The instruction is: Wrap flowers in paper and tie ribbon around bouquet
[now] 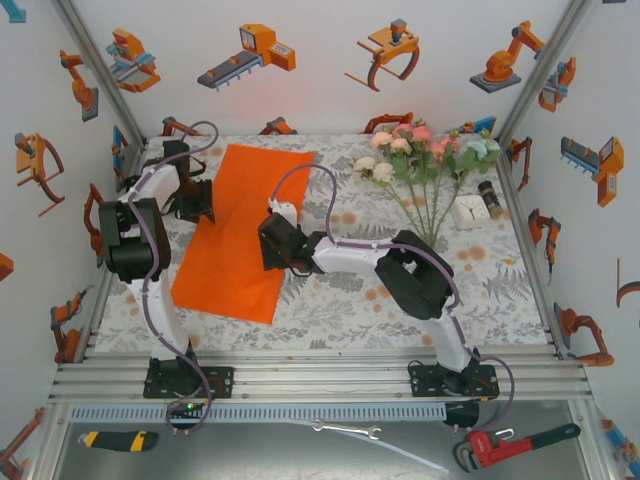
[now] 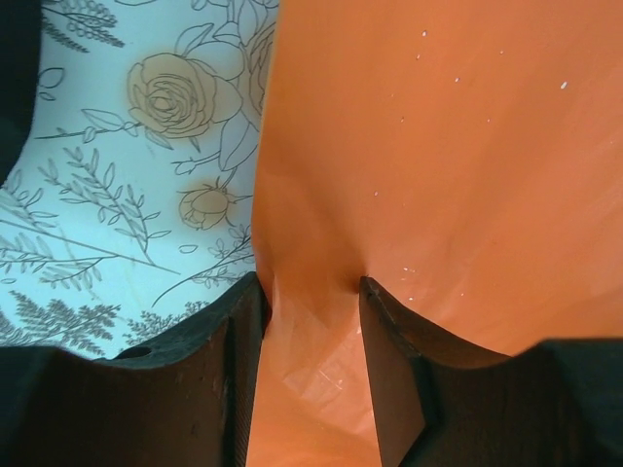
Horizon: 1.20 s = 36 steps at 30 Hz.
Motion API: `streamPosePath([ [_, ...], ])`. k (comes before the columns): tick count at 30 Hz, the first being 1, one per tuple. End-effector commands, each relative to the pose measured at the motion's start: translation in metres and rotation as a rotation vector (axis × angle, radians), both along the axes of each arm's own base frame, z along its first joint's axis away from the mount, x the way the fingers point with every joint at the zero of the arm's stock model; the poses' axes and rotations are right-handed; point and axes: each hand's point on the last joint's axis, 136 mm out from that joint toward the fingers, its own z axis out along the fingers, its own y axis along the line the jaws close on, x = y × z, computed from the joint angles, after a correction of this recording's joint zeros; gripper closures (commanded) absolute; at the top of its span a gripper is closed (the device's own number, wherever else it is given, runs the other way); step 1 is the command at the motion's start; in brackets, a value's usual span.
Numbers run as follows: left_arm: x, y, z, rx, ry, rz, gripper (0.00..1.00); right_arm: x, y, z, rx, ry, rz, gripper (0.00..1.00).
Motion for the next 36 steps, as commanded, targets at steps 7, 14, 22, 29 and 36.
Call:
streamPosePath([
  [7, -0.003, 0.005, 0.036, 0.041, -0.047, 0.009, 0.61, -0.002, -0.003, -0.016, -0.038, 0.031, -0.009, 0.43],
  [14, -0.006, 0.001, 0.044, 0.035, -0.054, 0.01, 0.72, -0.001, -0.002, -0.013, -0.039, 0.03, -0.007, 0.41],
  [22, -0.013, -0.008, 0.082, -0.019, -0.102, 0.1, 0.98, 0.004, 0.004, 0.012, -0.024, -0.016, 0.05, 0.32],
  [29, -0.026, -0.018, 0.121, -0.104, -0.161, 0.312, 1.0, 0.007, -0.011, 0.078, 0.051, -0.068, 0.101, 0.23],
  [36, -0.041, -0.035, 0.147, -0.246, -0.135, 0.557, 1.0, -0.039, -0.011, 0.143, 0.212, -0.126, 0.3, 0.22],
])
